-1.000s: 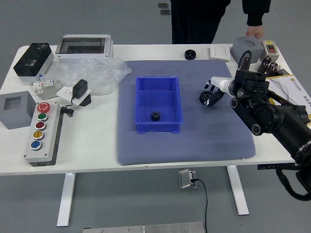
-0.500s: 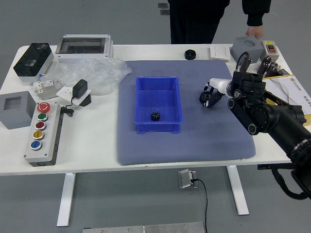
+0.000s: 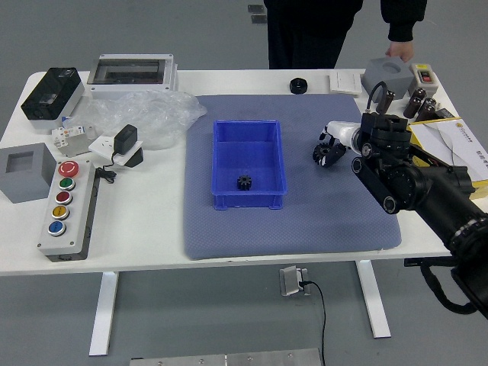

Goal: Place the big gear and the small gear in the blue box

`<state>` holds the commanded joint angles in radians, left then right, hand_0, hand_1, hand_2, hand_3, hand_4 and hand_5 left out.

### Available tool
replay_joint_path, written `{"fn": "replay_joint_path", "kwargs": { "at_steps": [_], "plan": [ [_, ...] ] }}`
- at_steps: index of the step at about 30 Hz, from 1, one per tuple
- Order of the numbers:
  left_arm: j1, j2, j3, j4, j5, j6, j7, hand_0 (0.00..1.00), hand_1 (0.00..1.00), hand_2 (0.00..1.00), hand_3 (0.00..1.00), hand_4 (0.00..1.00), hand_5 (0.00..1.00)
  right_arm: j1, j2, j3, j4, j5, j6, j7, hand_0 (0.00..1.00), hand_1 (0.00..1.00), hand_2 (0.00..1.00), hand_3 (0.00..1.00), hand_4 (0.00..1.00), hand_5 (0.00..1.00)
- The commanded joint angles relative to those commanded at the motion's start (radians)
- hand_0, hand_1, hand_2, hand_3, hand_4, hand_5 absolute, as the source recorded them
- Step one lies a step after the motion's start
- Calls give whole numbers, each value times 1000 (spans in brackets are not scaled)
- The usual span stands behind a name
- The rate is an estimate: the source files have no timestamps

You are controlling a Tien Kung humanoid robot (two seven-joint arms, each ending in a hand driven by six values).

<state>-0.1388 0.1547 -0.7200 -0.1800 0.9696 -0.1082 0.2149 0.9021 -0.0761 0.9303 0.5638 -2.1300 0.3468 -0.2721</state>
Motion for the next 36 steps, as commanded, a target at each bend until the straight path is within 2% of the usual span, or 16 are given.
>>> {"fn": "replay_joint_path", "kwargs": {
  "at_steps": [13,17,18,23,24,29,30,36],
  "plan": [
    [-1,0,1,0,7,-1,0,821,829,826,808,535,119,-11,18,-9,-21,-29,0,-10,601,590,697,725,672,255],
    [-1,0,-1,0,8,-1,0,821,829,826,808,535,119,-12,20,-10,-21,-33,-14,-15,601,590,697,725,672,255],
    [-1,1,-2,0,8,-1,0,821,828,826,808,534,120,-13,20,-9,-20,-35,-20,-16,566,547,635,656,643,247],
    [0,1,-6,0,10,-1,1,821,828,826,808,534,120,-11,15,-5,-14,-42,-54,-21,566,547,635,656,643,247],
    [0,1,-6,0,10,-1,1,821,828,826,808,534,120,-11,14,-4,-12,-43,-61,-21,529,476,545,612,595,249],
    [2,1,-8,0,8,0,1,821,828,826,808,534,120,-7,2,0,-2,-47,-85,-24,529,476,545,612,595,249],
    [2,1,-9,0,8,0,1,821,828,826,808,534,120,-6,-1,0,0,-48,-88,-24,535,456,513,586,584,223],
    [4,3,-11,0,5,0,0,821,829,826,808,534,120,-3,-21,-2,15,-45,-93,-26,538,449,502,576,583,212]
  ]
}}
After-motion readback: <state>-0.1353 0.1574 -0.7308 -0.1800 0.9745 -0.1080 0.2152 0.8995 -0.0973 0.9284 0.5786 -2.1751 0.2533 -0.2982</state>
